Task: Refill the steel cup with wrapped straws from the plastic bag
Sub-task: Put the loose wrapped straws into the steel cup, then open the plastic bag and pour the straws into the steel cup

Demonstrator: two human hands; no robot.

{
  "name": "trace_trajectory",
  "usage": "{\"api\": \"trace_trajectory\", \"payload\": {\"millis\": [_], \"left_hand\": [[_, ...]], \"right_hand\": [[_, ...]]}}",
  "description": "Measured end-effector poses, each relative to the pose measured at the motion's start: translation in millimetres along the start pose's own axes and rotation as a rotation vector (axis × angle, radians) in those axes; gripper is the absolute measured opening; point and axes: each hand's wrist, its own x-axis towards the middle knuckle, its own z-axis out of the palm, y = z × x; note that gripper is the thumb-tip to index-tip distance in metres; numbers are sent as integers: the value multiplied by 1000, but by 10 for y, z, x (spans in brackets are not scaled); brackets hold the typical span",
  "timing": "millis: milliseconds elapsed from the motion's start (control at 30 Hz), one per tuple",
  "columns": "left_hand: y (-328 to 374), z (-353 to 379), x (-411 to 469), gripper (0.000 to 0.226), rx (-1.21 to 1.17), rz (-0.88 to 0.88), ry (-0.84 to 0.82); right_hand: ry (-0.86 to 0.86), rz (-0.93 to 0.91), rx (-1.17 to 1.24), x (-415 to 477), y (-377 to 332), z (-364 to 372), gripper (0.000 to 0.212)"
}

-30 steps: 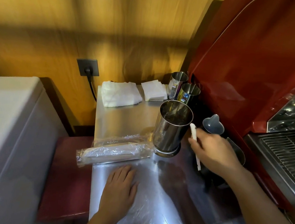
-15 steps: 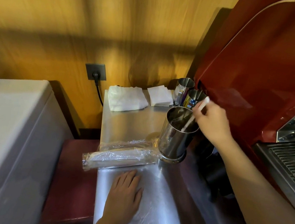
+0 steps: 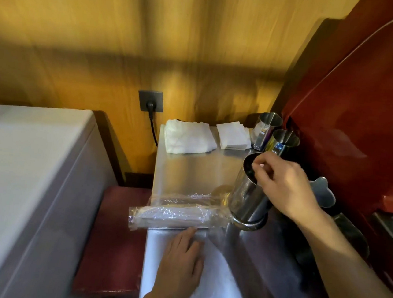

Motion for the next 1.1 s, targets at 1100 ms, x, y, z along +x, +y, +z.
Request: {"api": "trace_trajectory", "payload": {"millis": [1100], "left_hand": [[-388,-356,70,49,170,16,-46]], "right_hand": [[-653,-178,-43,-210,102,1480,24]]}}
